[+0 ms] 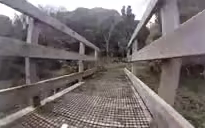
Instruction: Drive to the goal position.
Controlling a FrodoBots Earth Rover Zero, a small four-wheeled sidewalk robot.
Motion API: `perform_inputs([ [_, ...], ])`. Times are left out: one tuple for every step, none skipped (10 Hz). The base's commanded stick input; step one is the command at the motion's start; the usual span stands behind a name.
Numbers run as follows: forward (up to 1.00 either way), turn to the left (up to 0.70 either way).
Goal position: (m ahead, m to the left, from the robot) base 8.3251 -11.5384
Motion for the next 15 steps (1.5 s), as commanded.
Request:
perform_inputs([
  [1.00, 0.00],
  [1.00, 0.00],
  [1.00, 0.00],
  [1.00, 0.00],
  [1.00, -0.40],
  [1.00, -0.40],
  [1.00, -0.32],
  [1.00, -0.24],
  [1.00, -0.40],
  [1.00, -0.40],
  [1.00, -0.40],
  [1.00, -0.40],
  [1.00, -0.40],
  [1.00, -0.23],
  [1.00, -0.07],
])
